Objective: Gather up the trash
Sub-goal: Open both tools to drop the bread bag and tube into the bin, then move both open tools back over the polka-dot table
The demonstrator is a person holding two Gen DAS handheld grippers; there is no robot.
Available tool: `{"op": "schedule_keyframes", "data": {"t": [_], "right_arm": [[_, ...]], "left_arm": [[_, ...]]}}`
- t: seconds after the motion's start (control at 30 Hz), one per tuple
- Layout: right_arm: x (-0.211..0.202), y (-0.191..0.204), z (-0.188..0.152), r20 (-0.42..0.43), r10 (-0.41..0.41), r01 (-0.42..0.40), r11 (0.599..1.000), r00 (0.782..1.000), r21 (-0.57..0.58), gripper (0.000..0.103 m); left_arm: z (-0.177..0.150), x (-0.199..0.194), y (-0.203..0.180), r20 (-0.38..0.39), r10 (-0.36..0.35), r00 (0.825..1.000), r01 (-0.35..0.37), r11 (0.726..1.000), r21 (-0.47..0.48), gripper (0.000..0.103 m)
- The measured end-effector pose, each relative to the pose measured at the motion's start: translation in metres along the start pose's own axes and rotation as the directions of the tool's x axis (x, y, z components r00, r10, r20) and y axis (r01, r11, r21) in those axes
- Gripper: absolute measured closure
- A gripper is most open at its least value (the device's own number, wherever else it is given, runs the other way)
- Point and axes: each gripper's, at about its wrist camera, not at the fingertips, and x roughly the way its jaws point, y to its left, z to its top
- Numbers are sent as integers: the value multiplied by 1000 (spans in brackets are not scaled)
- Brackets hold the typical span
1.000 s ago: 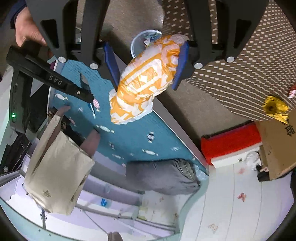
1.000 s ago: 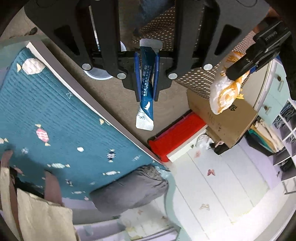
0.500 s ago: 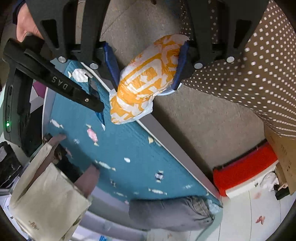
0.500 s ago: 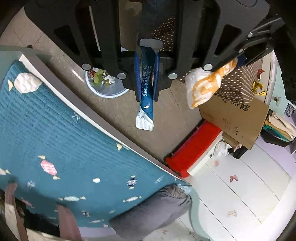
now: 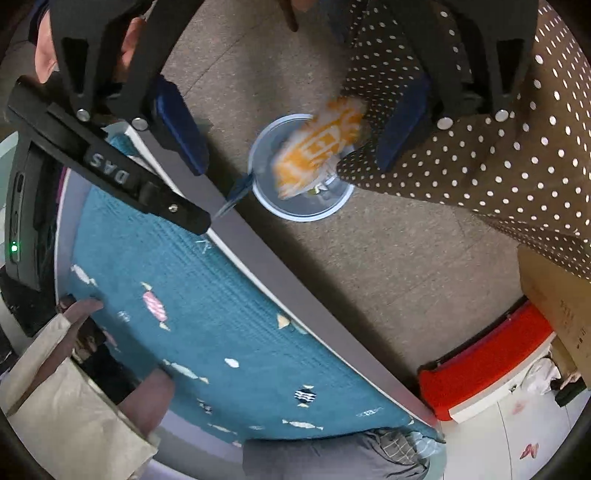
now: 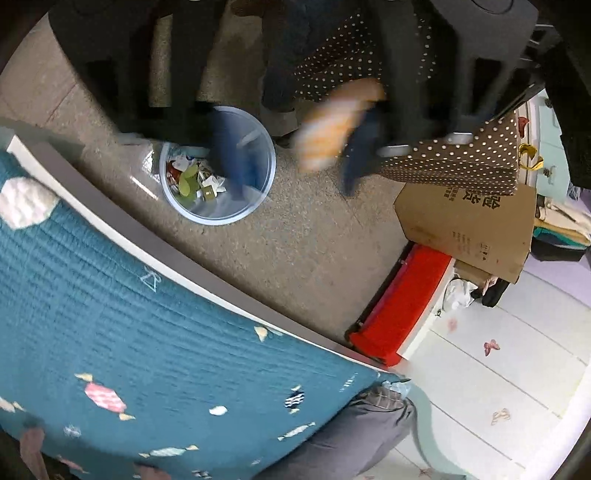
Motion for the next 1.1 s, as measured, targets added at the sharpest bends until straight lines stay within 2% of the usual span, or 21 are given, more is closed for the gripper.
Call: {"op": "schedule_keyframes", "data": {"t": [0.07,0.13,0.23,0.37,0.6,0.9,1.1], "right_arm": [[1,-1,-2,-4,1,-1,1000,1000,10,34],[-1,-3,-2,1,-7,7,1000,1000,19,17],[-6,-3,-4,11,-32,32,999,999,29,6],[-21,0,-5,45,-80,79,997,996,24,6],[-51,21,-11,95,-87,87,996,992,0,6],[-91,84,-22,160,-35,52,993,986,-102,6],[-106,138,-37,176,15,21,979,984,-200,6]], "left_arm": [[1,0,3,0,4,1000,-4,1000,-1,12],[1,-2,5,6,2,1000,-2,1000,-20,12],[-1,-10,8,20,-11,1000,11,999,-30,12],[-5,-26,9,53,-25,998,26,999,-20,12],[-13,-63,11,134,-44,990,46,999,-14,11],[-33,-129,28,265,-38,964,44,999,-17,11],[-51,-176,53,352,-12,936,24,999,-30,11]]}}
